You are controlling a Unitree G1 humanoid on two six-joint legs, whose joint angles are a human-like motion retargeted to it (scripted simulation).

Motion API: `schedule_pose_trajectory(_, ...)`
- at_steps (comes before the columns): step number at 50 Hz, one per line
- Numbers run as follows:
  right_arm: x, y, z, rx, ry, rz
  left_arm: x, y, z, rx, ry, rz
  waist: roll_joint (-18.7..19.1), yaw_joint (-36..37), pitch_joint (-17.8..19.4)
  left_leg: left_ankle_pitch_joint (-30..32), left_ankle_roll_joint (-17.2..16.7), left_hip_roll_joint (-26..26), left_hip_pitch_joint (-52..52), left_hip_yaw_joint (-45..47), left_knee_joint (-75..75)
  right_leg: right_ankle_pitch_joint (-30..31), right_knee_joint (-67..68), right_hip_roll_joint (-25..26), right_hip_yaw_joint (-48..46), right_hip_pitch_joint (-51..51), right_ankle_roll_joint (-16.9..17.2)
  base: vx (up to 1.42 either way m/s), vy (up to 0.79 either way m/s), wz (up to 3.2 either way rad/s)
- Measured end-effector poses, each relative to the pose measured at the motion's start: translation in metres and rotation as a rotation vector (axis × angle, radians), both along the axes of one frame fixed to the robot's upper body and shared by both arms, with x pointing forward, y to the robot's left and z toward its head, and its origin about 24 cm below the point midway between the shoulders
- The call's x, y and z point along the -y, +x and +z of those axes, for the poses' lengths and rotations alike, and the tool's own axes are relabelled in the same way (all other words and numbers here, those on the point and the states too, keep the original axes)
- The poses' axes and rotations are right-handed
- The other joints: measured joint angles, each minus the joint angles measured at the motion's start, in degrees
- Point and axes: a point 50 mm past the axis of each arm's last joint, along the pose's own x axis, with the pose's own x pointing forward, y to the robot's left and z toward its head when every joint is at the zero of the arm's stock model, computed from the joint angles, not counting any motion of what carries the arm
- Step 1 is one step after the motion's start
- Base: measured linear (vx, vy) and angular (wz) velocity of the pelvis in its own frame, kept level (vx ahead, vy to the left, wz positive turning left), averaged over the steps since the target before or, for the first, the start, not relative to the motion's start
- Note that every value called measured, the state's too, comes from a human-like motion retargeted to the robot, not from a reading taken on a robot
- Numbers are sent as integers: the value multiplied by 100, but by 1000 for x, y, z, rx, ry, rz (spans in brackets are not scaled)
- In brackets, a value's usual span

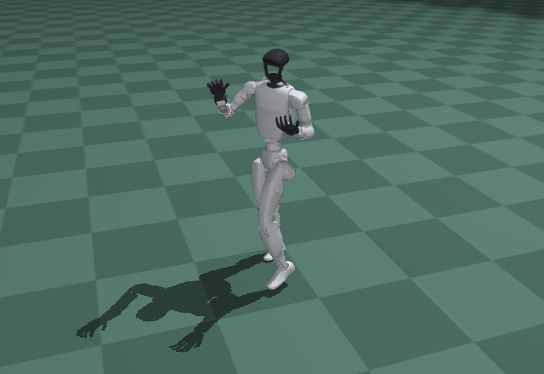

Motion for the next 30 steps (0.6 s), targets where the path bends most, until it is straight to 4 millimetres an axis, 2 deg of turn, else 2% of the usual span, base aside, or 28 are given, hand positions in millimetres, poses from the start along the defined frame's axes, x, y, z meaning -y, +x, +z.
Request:
schedule_pose_trajectory(1, 9, 5, 20, 61, -35, -57, -19, -1, -16, -206, 170, 236, 144, 222, 115, -131, 49, 4, 291, -187, -641, -63, 20, 152, 5, -12, 28, 15, 17, 17)
schedule_pose_trajectory(2, 17, 10, 40, 97, -62, -102, -26, -6, -26, -289, 176, 293, 264, 446, 228, -325, 97, 25, 563, -283, -1211, -146, 65, 284, 14, -48, 58, 14, 19, 0)
schedule_pose_trajectory(3, 21, 18, 54, 74, -83, -119, -6, -12, -22, -105, -143, -7, 334, 673, 336, -646, 139, 81, 796, -195, -1636, -270, 159, 373, 28, -133, 90, 13, 21, -2)
schedule_pose_trajectory(4, 27, 23, 67, 63, -98, -146, -8, -17, -26, -89, -183, -16, 419, 839, 366, -943, 202, 151, 875, -60, -1821, -387, 251, 442, 9, -244, 84, 13, 22, 3)
schedule_pose_trajectory(5, 37, 26, 79, 61, -107, -182, -21, -21, -36, -177, -73, 98, 509, 975, 356, -1226, 276, 230, 876, 100, -1886, -501, 342, 500, -27, -368, 60, 12, 24, 5)
schedule_pose_trajectory(7, 44, 35, 93, 33, -93, -191, -15, -24, -33, -86, -193, -3, 644, 1095, 349, -1384, 258, 257, 776, 387, -1932, -678, 546, 467, -124, -659, 32, 12, 26, -5)
schedule_pose_trajectory(8, 43, 35, 98, 50, -76, -172, -27, -24, -35, -140, -95, 107, 740, 1049, 323, -1387, 249, 239, 701, 485, -1893, -717, 599, 407, -202, -761, 11, 16, 29, -19)
schedule_pose_trajectory(10, 28, 34, 94, 53, -21, -55, -15, -21, -19, -15, -186, 6, 952, 848, 235, -1353, 164, 192, 655, 706, -1900, -680, 571, 253, -351, -861, 11, 20, 31, -41)
schedule_pose_trajectory(11, 18, 29, 83, 53, 7, 24, -22, -16, -15, -111, -29, 143, 1102, 655, 160, -1381, 189, 183, 692, 815, -1929, -607, 511, 188, -421, -860, 4, 24, 34, -72)
schedule_pose_trajectory(12, 9, 23, 70, 36, 30, 106, -24, -12, -5, -108, 105, 220, 1259, 462, 79, -1409, 196, 181, 750, 935, -1975, -522, 452, 130, -471, -859, 10, 25, 35, -103)
schedule_pose_trajectory(13, -1, 16, 51, -13, 37, 201, -11, -10, 15, 43, 215, 142, 1429, 267, -17, -1438, 169, 195, 848, 1077, -2052, -412, 398, 85, -478, -861, 39, 25, 36, -134)
schedule_pose_trajectory(14, -9, 10, 31, -67, 65, 284, -3, -7, 32, 128, 336, 146, 1618, 39, -98, -1471, 176, 222, 930, 1236, -2079, -294, 361, 41, -447, -881, 76, 24, 36, -163)
schedule_pose_trajectory(16, -19, -3, -10, -192, 148, 418, 8, -1, 67, 257, 587, 281, 2029, -527, -191, -1528, 199, 299, 1063, 1580, -2048, -55, 335, -37, -298, -969, 171, 21, 37, -193)
schedule_pose_trajectory(18, -23, -14, -46, -331, 216, 487, 22, 6, 105, 400, 792, 462, 2386, -1239, -139, -1469, 232, 203, 1271, 1961, -2339, 183, 348, -173, -77, -1167, 336, 12, 37, -212)
schedule_pose_trajectory(20, -21, -27, -73, -459, 262, 525, 39, 21, 144, 528, 1013, 710, 2696, -2146, 36, -1397, 189, 114, 1427, 2229, -2613, 389, 390, -263, -10, -1372, 487, 6, 36, -184)
schedule_pose_trajectory(22, -10, -40, -89, -541, 306, 529, 48, 63, 185, 562, 1330, 1038, 2908, -3164, 326, -1402, 141, 86, 1463, 2341, -2717, 550, 428, -306, -238, -1528, 568, 1, 33, -120)
schedule_pose_trajectory(23, -2, -46, -94, -560, 325, 507, 44, 92, 210, 518, 1516, 1254, 2968, -3644, 509, -1404, 135, 63, 1465, 2359, -2771, 624, 426, -334, -419, -1579, 585, -3, 32, -72)
schedule_pose_trajectory(24, 7, -51, -96, -563, 337, 468, 30, 124, 235, 409, 1733, 1496, 2987, -4085, 712, -1398, 146, 34, 1453, 2350, -2835, 699, 401, -363, -626, -1612, 584, -4, 32, -44)
schedule_pose_trajectory(25, 17, -57, -97, -557, 344, 422, 4, 143, 267, 240, 1951, 1794, 2986, -4507, 925, -1388, 165, 1, 1435, 2328, -2904, 776, 363, -393, -845, -1635, 573, -5, 30, -20)
schedule_pose_trajectory(26, 25, -61, -97, -556, 325, 376, -30, 157, 281, -30, 2226, 1951, 2991, -4948, 1137, -1356, 156, -37, 1405, 2279, -3006, 854, 298, -415, -1089, -1649, 555, -4, 28, -5)
schedule_pose_trajectory(27, 31, -67, -97, -556, 303, 338, -64, 152, 299, 328, -2335, -1966, 2969, -5369, 1343, -1347, 157, -46, 1354, 2234, -3036, 925, 231, -431, -1344, -1649, 532, -1, 25, 5)
schedule_pose_trajectory(28, 36, -73, -96, -561, 274, 312, -89, 142, 311, 546, -2276, -1760, 2893, -5748, 1534, -1387, 180, 0, 1264, 2195, -2923, 981, 160, -435, -1620, -1623, 501, 1, 22, -9)
schedule_pose_trajectory(29, 42, -80, -94, -563, 242, 277, -98, 130, 322, 630, -2240, -1697, 2836, -5980, 1655, -1364, 113, -7, 1225, 2167, -2983, 1044, 78, -443, -1870, -1635, 506, 3, 20, -31)
schedule_pose_trajectory(30, 49, -86, -91, -563, 206, 238, -100, 120, 333, 644, -2220, -1704, 2790, -6139, 1741, -1309, 2, -41, 1211, 2144, -3129, 1110, -10, -452, -2106, -1666, 530, 5, 17, -57)
